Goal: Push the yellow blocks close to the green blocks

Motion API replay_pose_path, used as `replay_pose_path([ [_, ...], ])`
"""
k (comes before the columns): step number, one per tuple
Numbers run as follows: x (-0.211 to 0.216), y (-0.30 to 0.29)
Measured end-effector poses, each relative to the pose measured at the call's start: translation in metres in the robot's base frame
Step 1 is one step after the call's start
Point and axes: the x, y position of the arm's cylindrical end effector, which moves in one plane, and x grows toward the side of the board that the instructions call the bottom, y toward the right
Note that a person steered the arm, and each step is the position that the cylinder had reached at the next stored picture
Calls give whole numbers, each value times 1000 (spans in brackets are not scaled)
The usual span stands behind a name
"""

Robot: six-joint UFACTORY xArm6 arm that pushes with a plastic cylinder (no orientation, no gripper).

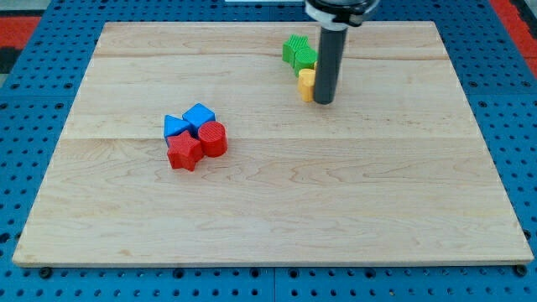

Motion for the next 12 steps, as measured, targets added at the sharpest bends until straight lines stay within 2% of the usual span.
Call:
replay_pose_path([
  [1,-2,-22],
  [8,-27,-22],
  [9,1,-59],
  [10,-10,-87],
  [12,-46,-41],
])
